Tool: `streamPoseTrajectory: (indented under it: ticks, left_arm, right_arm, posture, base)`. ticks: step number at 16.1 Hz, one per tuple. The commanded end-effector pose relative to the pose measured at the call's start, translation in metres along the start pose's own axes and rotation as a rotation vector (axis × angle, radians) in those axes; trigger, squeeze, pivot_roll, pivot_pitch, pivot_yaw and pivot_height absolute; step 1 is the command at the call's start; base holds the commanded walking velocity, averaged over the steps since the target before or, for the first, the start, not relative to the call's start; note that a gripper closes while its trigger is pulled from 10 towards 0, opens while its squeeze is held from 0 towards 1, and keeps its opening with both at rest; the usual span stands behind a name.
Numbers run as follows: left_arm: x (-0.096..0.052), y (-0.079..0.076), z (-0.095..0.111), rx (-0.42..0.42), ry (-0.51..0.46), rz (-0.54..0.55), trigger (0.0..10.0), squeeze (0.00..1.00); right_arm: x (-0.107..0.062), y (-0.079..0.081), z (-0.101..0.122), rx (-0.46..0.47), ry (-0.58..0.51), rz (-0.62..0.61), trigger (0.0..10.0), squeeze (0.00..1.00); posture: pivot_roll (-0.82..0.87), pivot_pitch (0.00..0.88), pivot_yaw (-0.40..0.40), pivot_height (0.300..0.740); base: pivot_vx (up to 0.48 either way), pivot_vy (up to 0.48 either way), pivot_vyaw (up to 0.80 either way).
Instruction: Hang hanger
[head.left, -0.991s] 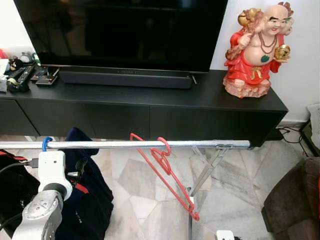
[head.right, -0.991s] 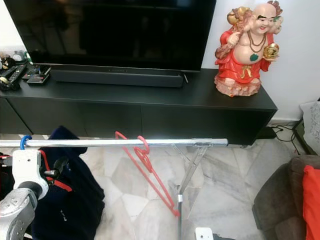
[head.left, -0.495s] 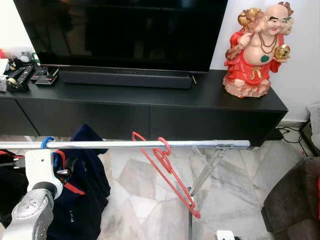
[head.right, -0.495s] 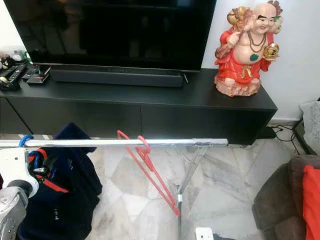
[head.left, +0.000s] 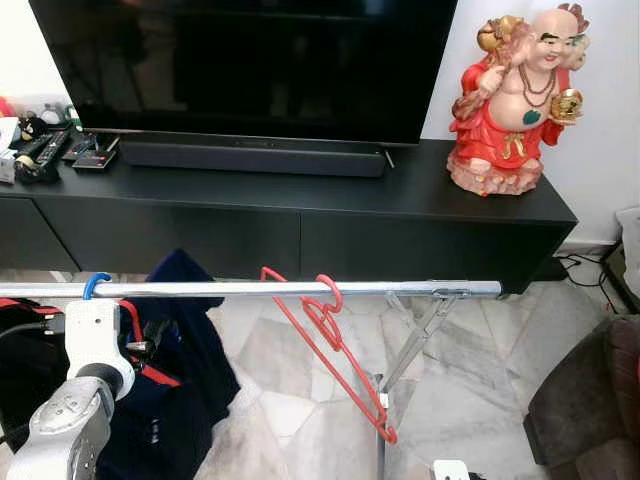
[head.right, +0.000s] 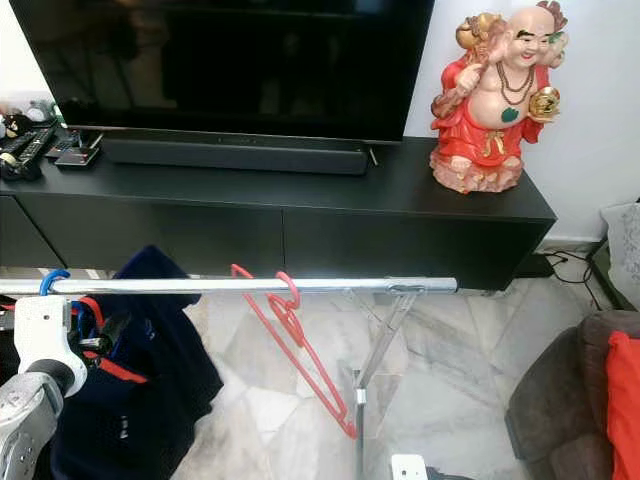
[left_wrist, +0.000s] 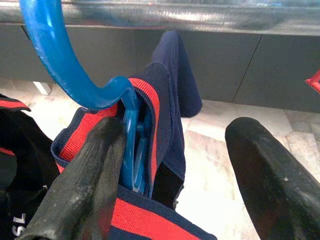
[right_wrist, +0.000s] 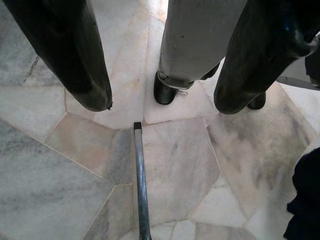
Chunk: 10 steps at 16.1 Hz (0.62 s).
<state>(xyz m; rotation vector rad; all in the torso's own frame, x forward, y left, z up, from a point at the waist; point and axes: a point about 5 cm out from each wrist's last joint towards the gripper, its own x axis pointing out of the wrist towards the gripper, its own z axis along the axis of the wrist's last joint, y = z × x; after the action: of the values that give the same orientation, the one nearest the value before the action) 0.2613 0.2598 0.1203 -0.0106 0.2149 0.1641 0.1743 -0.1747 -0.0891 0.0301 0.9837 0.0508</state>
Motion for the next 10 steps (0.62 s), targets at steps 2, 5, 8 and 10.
streamPoseTrajectory:
  ticks: [2, 5, 8, 10]
  left_arm:
    - [0.000, -0.001, -0.011, -0.017, 0.066, -0.024, 10.0, 0.00]
    - [0.002, 0.001, -0.024, -0.011, 0.157, -0.006, 10.0, 0.00]
    - [0.003, 0.001, -0.026, -0.018, 0.164, 0.026, 10.0, 0.00]
    - [0.005, 0.008, -0.026, -0.028, 0.154, 0.098, 10.0, 0.00]
  right_arm:
    - [-0.001, -0.001, -0.004, -0.006, 0.019, -0.004, 10.0, 0.00]
    - [-0.001, -0.001, -0.003, -0.008, 0.019, -0.003, 10.0, 0.00]
    - [-0.001, -0.001, -0.004, -0.011, 0.021, -0.003, 10.0, 0.00]
    - [-0.001, -0.001, -0.004, -0.014, 0.021, -0.003, 10.0, 0.00]
  posture:
    - [0.02, 0.112, -0.038, 0.740]
    - [0.02, 0.111, -0.039, 0.740]
    - [0.02, 0.113, -0.039, 0.740]
    - [0.02, 0.113, -0.039, 0.740]
  base:
    - [0.000, 0.000, 0.00]
    - [0.000, 0.000, 0.00]
    - [0.000, 0.000, 0.00]
    - [0.000, 0.000, 0.00]
